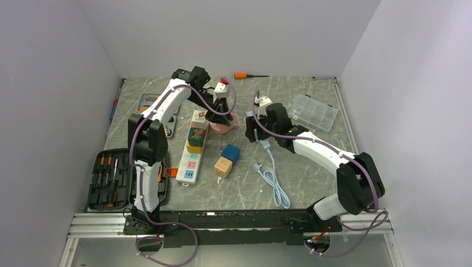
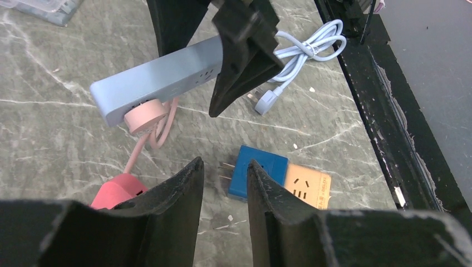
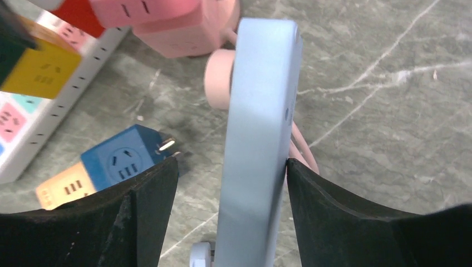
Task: Pull the plug off the socket
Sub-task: Remove the plug from the socket.
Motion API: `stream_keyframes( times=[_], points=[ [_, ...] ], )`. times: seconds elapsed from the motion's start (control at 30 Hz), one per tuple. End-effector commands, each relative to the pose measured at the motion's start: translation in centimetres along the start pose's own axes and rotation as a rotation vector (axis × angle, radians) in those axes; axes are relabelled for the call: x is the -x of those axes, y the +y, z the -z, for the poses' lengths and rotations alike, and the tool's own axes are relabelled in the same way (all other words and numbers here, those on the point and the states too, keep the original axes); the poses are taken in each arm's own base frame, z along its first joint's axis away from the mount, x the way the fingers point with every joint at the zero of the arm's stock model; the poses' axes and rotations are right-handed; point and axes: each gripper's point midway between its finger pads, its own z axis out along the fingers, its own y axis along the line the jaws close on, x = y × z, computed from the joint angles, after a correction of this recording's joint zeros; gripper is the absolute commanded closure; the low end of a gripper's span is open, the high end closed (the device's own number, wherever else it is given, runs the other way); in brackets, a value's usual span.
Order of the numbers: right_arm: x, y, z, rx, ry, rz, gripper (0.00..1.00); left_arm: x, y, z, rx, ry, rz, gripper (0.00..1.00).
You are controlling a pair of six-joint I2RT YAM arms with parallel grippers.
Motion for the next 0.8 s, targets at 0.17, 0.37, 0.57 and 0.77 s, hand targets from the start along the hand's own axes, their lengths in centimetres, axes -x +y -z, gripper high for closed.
stream_keyframes(
  times=[0.17,0.37,0.57,0.77],
  points=[
    [1.1,-0.7,-0.7,-0.067,0.006,0.026,0.60,3.6,-2.7,1.7,-0.008,-0.056,-0.114,0.50],
    [2.9,0.3,0.0,-0.006,-0.086,-0.017,1.00,3.1,-3.3,1.6,-0.017,-0.043,-0.139,0.24],
    [6.4,3.2,2.1,0.213,-0.266,-0.066,1.00,3.2,-1.0,0.9,-0.009,-0.061,-0.109,0.14],
    [8.4,4.7,4.4,0.300,-0.398,-0.053,1.00,4.0,2.5,0.2,0.101,-0.096,-0.093,0.13]
  ],
)
